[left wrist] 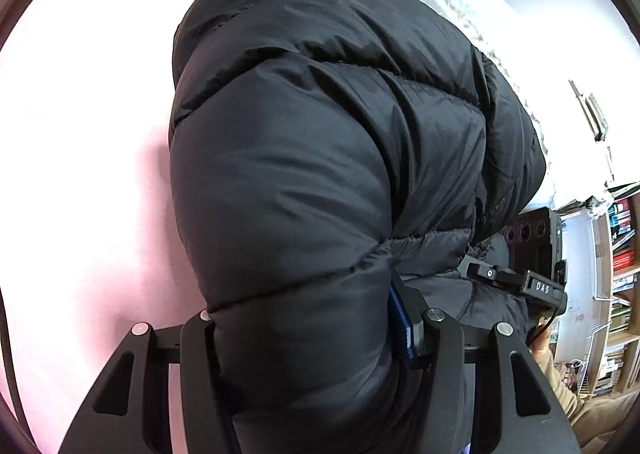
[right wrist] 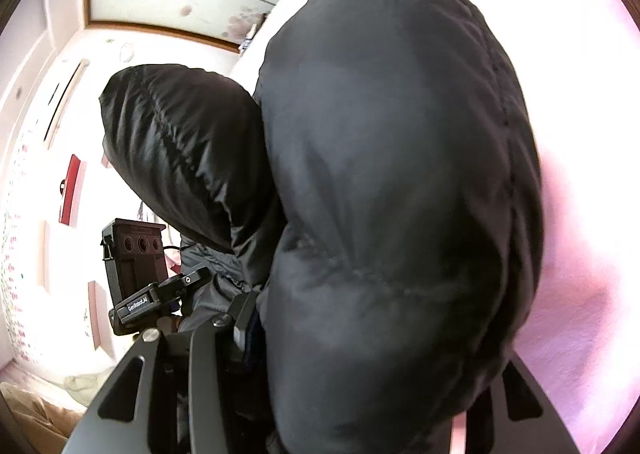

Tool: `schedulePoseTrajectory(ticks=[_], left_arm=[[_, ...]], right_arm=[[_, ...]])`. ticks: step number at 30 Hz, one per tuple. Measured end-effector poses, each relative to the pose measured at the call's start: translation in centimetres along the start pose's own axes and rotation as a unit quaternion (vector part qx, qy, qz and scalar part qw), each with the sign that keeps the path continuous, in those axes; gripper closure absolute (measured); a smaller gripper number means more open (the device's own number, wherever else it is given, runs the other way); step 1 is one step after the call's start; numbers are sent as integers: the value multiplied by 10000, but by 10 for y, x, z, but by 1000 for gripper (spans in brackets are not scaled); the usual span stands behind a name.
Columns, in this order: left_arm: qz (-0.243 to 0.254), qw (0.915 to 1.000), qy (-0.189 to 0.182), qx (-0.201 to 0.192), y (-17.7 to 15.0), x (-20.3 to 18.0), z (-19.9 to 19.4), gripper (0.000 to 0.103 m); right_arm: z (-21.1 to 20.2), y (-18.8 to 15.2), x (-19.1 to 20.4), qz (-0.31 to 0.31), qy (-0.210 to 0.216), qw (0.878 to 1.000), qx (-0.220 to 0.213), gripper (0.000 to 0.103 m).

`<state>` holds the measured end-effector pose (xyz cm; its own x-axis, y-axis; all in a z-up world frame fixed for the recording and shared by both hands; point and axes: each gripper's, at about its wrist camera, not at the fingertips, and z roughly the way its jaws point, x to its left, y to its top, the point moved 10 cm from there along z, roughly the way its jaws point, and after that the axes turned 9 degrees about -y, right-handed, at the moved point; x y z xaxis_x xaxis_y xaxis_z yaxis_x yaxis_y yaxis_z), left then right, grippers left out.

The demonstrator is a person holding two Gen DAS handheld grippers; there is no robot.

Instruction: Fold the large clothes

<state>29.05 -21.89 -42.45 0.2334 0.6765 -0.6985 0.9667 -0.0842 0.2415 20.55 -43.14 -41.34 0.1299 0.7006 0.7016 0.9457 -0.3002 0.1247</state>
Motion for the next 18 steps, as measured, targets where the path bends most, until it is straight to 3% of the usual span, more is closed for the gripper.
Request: schedulePoseTrajectory(ticks=[7, 8, 13, 18], left_arm=[[186, 9996, 78, -220, 15, 43, -78, 49], [215, 9994, 143, -226, 20, 56, -89, 49], [401, 9977, 499, -206, 51, 135, -142, 49], [502, 9957, 728, -290, 82, 219, -177, 49]], right_arm=[[35, 21, 82, -450, -34, 9990, -62, 56], [38, 5, 83, -450, -11, 9990, -67, 56], [101, 1, 116, -365, 129, 9992, -72, 56], [182, 25, 132, -181, 248, 9995, -67, 56]])
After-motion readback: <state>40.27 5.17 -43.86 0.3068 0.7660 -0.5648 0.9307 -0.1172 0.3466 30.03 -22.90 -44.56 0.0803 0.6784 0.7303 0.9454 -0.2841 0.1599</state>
